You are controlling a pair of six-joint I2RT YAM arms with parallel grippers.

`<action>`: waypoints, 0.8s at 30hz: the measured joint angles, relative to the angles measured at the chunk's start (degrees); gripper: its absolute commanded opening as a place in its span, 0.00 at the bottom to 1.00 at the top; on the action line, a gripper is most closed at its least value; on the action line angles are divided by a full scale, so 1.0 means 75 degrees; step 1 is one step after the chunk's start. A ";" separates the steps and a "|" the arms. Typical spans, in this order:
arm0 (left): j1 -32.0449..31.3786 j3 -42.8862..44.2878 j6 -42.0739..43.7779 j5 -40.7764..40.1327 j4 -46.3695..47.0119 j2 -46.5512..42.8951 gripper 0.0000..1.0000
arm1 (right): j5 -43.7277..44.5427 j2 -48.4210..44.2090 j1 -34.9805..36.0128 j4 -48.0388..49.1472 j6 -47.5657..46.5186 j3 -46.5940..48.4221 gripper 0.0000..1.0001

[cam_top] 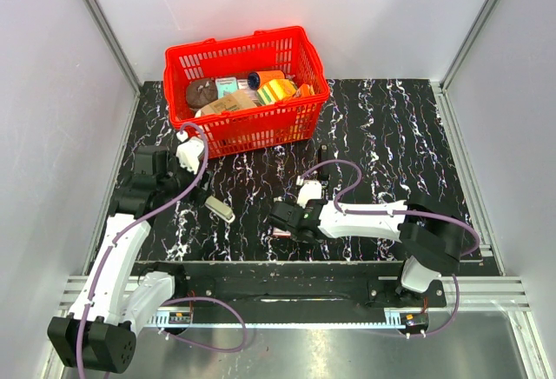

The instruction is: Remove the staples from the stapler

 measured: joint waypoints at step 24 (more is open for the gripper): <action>0.0000 0.0000 -0.0009 0.0055 0.0003 -0.0003 0.76 | 0.0204 0.0000 0.0000 0.0003 -0.0265 0.0125 0.13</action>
